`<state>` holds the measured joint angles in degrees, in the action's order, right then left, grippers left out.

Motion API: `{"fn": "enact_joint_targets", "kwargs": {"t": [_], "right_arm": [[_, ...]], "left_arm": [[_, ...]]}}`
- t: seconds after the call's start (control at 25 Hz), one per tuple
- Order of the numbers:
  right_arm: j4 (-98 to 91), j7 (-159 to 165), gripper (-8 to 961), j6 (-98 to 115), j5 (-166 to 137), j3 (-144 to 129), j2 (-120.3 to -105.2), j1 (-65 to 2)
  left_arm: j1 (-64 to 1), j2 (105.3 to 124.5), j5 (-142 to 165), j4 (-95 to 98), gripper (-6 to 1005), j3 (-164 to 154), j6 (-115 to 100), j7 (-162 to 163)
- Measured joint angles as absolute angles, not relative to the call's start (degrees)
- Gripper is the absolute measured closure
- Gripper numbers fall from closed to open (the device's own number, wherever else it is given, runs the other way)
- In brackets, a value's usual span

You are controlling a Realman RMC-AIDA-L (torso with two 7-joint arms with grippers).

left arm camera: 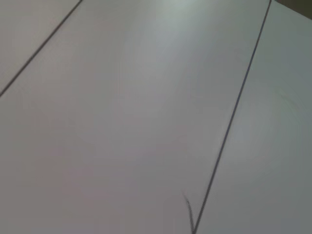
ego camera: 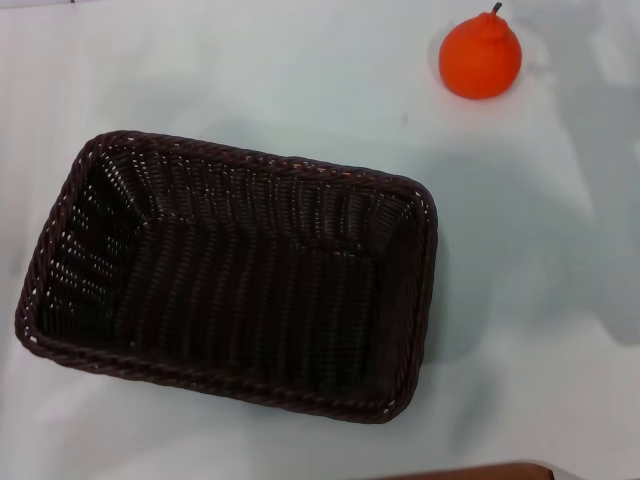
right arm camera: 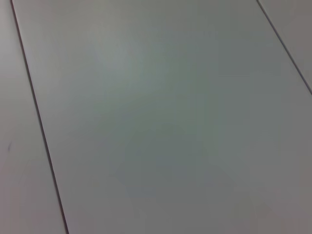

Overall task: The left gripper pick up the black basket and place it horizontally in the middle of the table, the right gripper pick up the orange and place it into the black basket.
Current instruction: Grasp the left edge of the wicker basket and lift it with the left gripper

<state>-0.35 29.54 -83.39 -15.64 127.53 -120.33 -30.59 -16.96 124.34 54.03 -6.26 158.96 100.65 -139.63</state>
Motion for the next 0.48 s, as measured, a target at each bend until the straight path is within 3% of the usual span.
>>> {"fn": "enact_joint_targets", "kwargs": {"t": [0.48], "right_arm": [[-0.3, 30.7, 8, -81.8, -15.6, 127.5, -120.32, -31.0]], "left_arm": [[-17.2, 124.18, 54.0, -6.7, 466, 159.2, 100.1, -135.9]]}}
